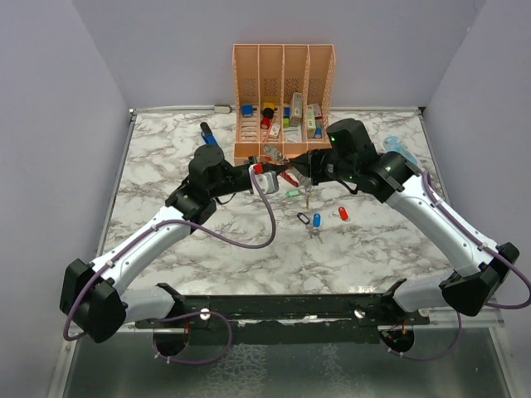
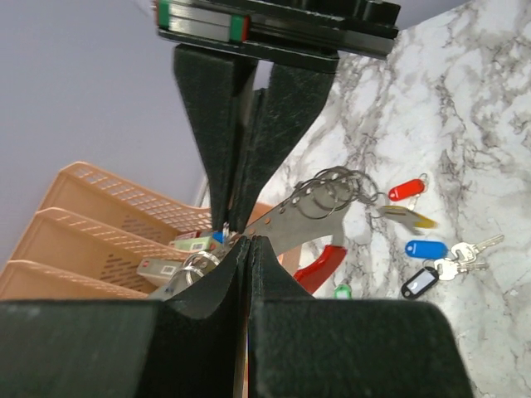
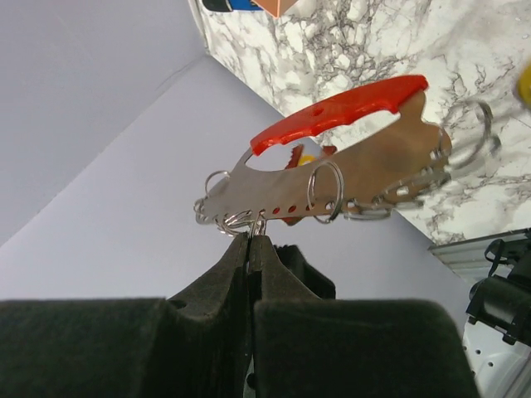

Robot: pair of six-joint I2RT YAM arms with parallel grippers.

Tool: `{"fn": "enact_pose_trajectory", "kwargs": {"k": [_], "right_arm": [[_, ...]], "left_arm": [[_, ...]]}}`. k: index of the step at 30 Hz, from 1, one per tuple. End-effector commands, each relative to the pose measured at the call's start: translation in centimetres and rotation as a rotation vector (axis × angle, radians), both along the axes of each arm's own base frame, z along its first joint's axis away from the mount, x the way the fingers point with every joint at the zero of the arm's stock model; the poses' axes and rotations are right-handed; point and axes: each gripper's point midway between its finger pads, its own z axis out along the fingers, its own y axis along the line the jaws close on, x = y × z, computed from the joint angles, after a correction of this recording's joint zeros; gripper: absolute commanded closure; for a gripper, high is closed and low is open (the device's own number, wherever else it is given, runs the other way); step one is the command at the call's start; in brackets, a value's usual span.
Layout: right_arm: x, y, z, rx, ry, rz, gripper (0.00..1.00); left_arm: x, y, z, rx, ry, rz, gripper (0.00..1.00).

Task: Put the keys on the keyring

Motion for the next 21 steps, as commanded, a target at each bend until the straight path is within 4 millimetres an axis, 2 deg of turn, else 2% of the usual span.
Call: {"fn": "enact_pose_trajectory", "kwargs": {"k": [1, 6, 12, 17, 21], "right_arm": [[0.0, -1.2, 1.9, 0.029, -0.049, -0.053, 0.99], [0.0, -1.0, 1.2, 0.019, -0.039, -0.043, 0.99], [0.3, -0.1, 0.9, 0.021, -0.035, -0.013, 0.99], [0.2, -0.2, 1.2, 0.024, -0.046, -0.011, 0.99], [0.2, -0.5, 1.5, 0.021, -0.058, -0.019, 0.99]], "left_arm": [[0.1, 1.6, 1.5, -0.016, -0.054, 0.082, 0.99], [0.0, 2.0, 0.4, -0.006, -0.028, 0.099, 0.94], [-1.4, 1.1, -0.6, -0.006, 0.016, 0.01, 0.85], [-0.2, 1.1, -2.0, 0.014, 0.026, 0.052, 0.78], [0.6, 1.3, -2.3, 0.01, 0.015, 0.093, 0.71]]}}
